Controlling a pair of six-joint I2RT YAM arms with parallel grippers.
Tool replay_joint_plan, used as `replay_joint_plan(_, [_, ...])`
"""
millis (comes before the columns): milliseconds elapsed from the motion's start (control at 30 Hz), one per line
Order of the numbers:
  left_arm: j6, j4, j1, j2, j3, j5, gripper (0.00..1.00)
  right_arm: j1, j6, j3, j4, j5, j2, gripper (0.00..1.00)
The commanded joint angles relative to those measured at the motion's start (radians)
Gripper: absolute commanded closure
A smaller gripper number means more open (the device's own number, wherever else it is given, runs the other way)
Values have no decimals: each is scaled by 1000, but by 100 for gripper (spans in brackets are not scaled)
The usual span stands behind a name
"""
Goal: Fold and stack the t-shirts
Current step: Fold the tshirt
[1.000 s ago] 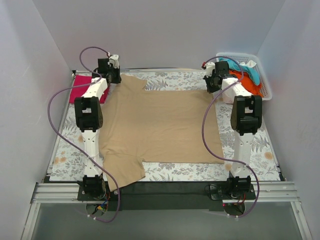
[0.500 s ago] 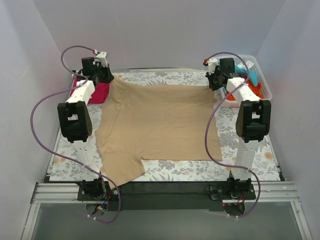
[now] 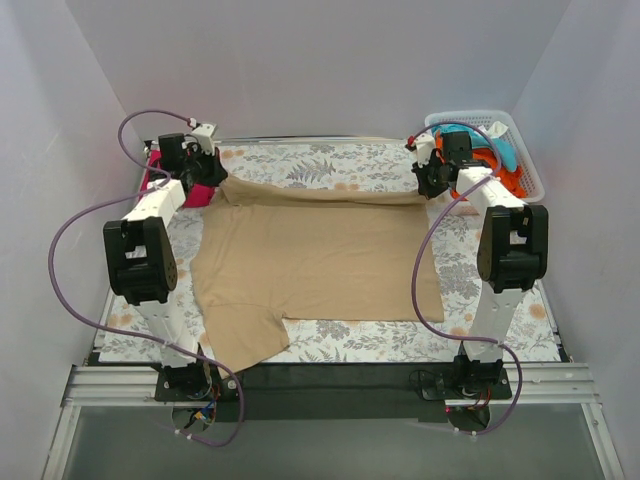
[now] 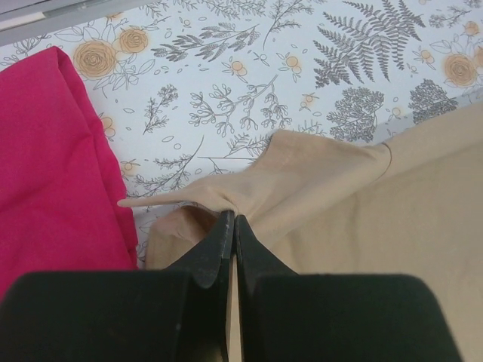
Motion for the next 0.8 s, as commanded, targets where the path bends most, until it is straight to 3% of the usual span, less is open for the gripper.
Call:
replay_joint_plan(0, [31, 20, 8, -125, -30, 35, 100, -7, -28, -7, 20, -19, -70, 99])
replay_joint_plan(200, [51, -18, 9, -217, -109, 20, 100, -7, -45, -17, 20, -33, -97, 99])
replay_joint_plan(333, [40, -27, 8, -323, -256, -20, 100, -7, -69, -38, 19, -46, -104, 99])
replay_joint_plan(767, [37, -58, 6, -389, -437, -77, 100, -7, -126, -159, 17, -53, -130, 99])
